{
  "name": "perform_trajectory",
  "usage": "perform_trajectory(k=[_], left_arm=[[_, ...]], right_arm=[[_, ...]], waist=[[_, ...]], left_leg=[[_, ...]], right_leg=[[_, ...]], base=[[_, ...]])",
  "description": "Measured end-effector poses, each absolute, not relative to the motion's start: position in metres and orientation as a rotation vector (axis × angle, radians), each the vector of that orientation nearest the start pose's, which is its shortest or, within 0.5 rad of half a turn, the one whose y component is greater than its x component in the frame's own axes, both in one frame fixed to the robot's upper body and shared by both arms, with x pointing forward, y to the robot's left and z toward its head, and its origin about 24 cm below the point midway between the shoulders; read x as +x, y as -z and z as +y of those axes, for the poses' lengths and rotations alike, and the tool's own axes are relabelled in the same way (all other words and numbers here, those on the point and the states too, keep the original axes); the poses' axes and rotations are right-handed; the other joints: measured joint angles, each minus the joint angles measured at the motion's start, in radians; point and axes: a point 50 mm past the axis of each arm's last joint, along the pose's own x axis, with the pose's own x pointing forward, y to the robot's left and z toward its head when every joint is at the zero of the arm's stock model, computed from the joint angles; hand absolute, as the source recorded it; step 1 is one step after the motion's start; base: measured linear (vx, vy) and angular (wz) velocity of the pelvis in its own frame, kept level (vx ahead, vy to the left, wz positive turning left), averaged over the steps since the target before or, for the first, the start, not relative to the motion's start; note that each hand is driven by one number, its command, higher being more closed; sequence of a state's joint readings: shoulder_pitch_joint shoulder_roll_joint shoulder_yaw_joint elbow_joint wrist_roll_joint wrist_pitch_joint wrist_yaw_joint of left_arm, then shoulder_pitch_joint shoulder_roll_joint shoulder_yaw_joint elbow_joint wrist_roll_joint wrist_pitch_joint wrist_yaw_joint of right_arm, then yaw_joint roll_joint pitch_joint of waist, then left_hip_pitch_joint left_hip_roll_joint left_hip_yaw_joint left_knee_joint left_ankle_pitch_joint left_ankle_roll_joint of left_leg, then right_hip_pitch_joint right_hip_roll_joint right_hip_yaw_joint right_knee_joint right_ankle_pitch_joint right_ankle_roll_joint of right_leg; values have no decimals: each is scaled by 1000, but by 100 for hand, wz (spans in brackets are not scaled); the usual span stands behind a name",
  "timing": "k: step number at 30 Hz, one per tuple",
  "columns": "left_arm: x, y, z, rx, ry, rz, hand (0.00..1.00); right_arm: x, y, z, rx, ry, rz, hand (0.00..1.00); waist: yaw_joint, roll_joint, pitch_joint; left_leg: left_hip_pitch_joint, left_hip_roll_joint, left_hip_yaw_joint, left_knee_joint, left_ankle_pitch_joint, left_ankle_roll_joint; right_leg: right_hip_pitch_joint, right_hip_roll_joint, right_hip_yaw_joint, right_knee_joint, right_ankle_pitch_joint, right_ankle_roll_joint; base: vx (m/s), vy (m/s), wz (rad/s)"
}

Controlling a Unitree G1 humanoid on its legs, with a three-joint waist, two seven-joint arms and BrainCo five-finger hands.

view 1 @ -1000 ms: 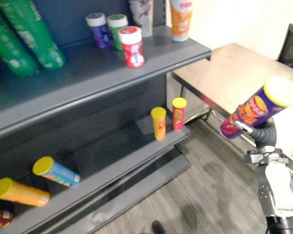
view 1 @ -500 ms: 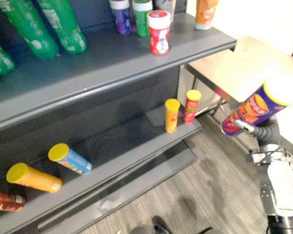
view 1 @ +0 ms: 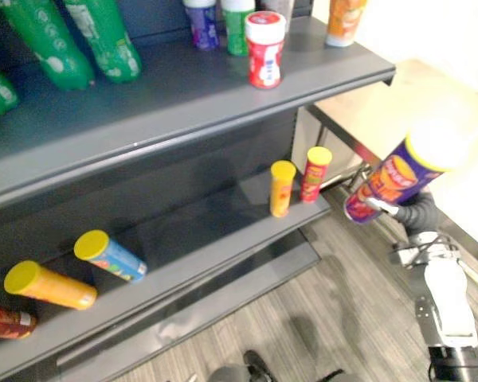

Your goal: Put the gum and the chips on the shelf.

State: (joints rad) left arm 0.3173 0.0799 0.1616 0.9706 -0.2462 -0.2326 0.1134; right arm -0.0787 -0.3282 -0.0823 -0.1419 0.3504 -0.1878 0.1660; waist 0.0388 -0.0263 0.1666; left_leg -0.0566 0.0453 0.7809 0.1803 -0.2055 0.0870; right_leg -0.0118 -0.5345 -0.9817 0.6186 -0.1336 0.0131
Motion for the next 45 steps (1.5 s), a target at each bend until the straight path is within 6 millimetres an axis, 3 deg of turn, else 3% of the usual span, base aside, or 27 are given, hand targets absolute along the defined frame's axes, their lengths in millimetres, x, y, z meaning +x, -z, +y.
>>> perform_trajectory(k=[3,5,6,7,8,10,14,18,20,24,38,45], left_arm=[[28,155,222,-132,-570,1000,0],[32,153,223,-129,-576,983,0],[33,153,224,-126,-583,980,0],[34,153,225,-123,-593,986,0],[35,153,225,-123,-594,990,0],[35,153,225,-120,-598,1008,0],[31,155,226,-104,-612,1043,0],[28,157,223,-95,-594,1069,0],[28,157,221,-101,-590,1074,0],[29,157,221,-96,-578,1069,0],[16,155,227,-96,-619,1048,0],[28,153,228,-102,-580,1009,0]], right_arm=[[259,-121,-186,15,-255,-407,100],[259,-120,-175,15,-320,-399,100],[260,-120,-168,17,-356,-401,100],[260,-121,-162,19,-392,-404,100],[260,-120,-160,19,-401,-403,100],[259,-119,-155,27,-411,-396,100],[253,-120,-141,61,-435,-408,100],[251,-116,-131,98,-458,-401,100],[251,-116,-131,101,-457,-400,100],[250,-115,-132,118,-451,-402,100],[234,-95,-125,136,-536,-340,100],[231,-70,-110,152,-588,-228,100]], waist=[[3,-5,4],[5,-3,17],[6,0,24],[6,5,28],[5,8,30],[-8,20,36],[6,7,30],[16,7,29],[26,8,29],[17,7,28],[-12,-24,-21],[-32,-25,-29]], left_leg=[[7,-15,-31,13,-12,14],[9,-16,-67,30,-23,24],[9,-15,-97,36,-30,30],[8,-14,-136,39,-36,34],[8,-15,-157,42,-40,34],[9,-19,-254,65,-50,30],[6,-56,-354,91,-50,31],[6,-57,-384,114,-57,20],[6,-37,-381,125,-59,5],[10,-25,-385,98,-43,-25],[80,-33,-410,-204,138,-85],[93,-35,-401,-280,178,-99]], right_leg=[[6,-50,5,75,32,17],[-11,-85,47,156,96,-2],[-55,-94,137,213,144,-49],[-108,-56,273,236,133,-55],[-130,-25,340,236,115,-46],[-171,105,543,163,47,5],[-192,212,685,-68,61,57],[-154,240,701,-181,58,84],[-126,272,699,-236,57,83],[-103,298,687,-290,55,79],[-69,364,671,-444,62,66],[-72,359,631,-436,65,63]], base=[[15,40,33],[29,63,52],[30,73,67],[32,58,76],[39,33,105],[78,5,128],[101,-41,100],[115,-103,48],[61,-128,-18],[-16,-123,-8],[-39,-99,4],[57,-7,18]])
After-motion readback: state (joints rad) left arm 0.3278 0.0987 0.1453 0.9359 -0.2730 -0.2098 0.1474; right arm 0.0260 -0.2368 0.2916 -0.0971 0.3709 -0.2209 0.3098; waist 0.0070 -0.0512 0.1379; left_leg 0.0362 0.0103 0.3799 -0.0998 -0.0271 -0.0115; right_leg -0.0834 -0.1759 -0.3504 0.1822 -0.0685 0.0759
